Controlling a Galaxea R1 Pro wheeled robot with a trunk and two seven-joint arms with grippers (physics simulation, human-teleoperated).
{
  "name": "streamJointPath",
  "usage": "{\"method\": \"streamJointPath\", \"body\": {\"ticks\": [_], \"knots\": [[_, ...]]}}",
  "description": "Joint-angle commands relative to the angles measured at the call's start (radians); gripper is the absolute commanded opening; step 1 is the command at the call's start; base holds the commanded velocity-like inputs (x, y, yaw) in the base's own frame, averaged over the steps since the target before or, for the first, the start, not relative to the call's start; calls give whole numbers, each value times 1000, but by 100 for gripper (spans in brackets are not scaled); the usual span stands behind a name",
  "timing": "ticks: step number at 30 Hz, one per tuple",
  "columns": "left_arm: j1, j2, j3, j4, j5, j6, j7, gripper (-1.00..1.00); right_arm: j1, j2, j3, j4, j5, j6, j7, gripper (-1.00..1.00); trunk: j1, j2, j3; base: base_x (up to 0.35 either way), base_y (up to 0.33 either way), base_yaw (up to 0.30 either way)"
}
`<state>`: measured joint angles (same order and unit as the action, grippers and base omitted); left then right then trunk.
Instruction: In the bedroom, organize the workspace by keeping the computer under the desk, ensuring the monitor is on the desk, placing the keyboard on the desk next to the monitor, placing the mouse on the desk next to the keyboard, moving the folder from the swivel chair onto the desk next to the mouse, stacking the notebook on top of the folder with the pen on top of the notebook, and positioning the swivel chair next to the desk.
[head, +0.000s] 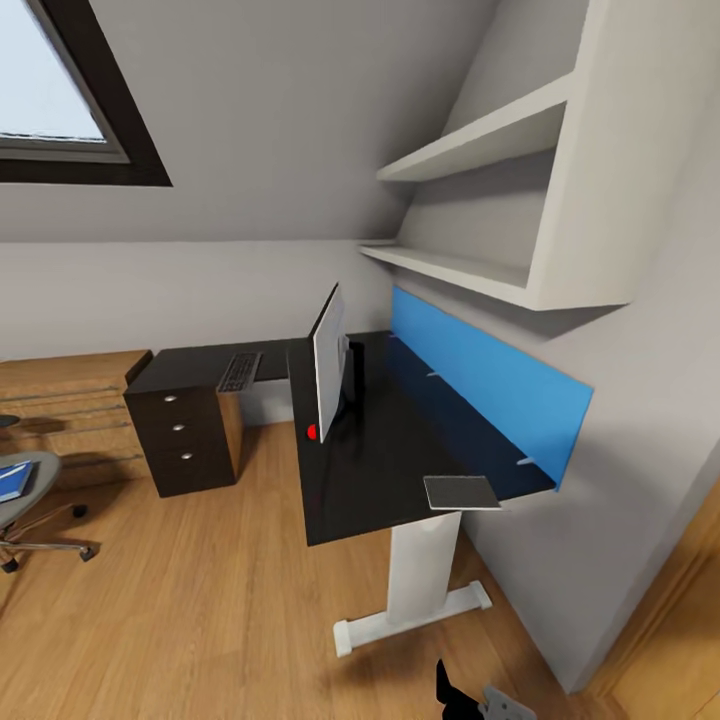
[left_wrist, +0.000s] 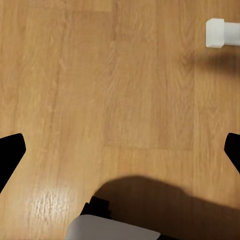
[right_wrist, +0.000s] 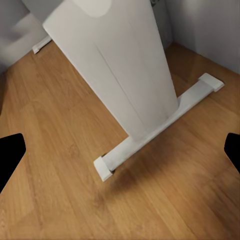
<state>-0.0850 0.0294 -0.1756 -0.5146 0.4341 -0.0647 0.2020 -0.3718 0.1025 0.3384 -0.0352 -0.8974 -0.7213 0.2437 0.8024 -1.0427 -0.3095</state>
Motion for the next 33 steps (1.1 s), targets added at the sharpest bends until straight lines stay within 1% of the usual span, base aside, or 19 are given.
{"method": "streamJointPath", "body": {"ticks": [1, 6, 10, 11, 16, 27, 28, 31, 32, 33], "knots": [[-1, 1, -9, 0, 9, -4, 7, 100, -1, 0, 4, 1, -11, -3, 8, 100, 4, -8, -5, 0, 0, 3], [-1, 1, -8, 0, 9, -17, 8, 100, -1, 0, 4, 0, -11, -3, 8, 100, 23, -43, -20, 0, 0, 1], [-1, 1, -8, 0, 9, -67, 7, 100, -1, -1, 4, 1, -11, -4, 7, 100, 39, -71, -33, 0, 0, 0], [-1, 1, -8, -1, 10, -91, 6, 100, -1, -1, 4, 1, -11, -4, 7, 100, 42, -78, -36, 0, 0, 0], [-1, 2, -8, 0, 9, -138, 1, 100, -1, 0, 4, 1, -11, -4, 8, 100, 62, -113, -52, 0, 0, 0], [-1, 10, -7, -3, 9, -152, -7, 100, -1, 0, 4, 1, -11, -4, 8, 100, 104, -190, -86, 0, 0, 0], [0, 71, -6, -31, 35, -150, -154, 100, -1, 0, 4, 1, -11, -4, 8, 100, 108, -197, -89, 0, 0, 0], [2, 105, -6, -50, 82, -147, -230, 100, -1, 0, 4, 1, -11, -4, 7, 100, 119, -218, -99, 0, 0, 0], [3, 125, -7, -61, 121, -146, -274, 100, -1, 0, 4, 1, -11, -4, 7, 100, 123, -225, -102, 0, 0, 0], [5, 134, -7, -68, 140, -146, -292, 100, -1, 0, 4, 1, -11, -4, 7, 100, 127, -232, -105, 0, 0, 0]]}}
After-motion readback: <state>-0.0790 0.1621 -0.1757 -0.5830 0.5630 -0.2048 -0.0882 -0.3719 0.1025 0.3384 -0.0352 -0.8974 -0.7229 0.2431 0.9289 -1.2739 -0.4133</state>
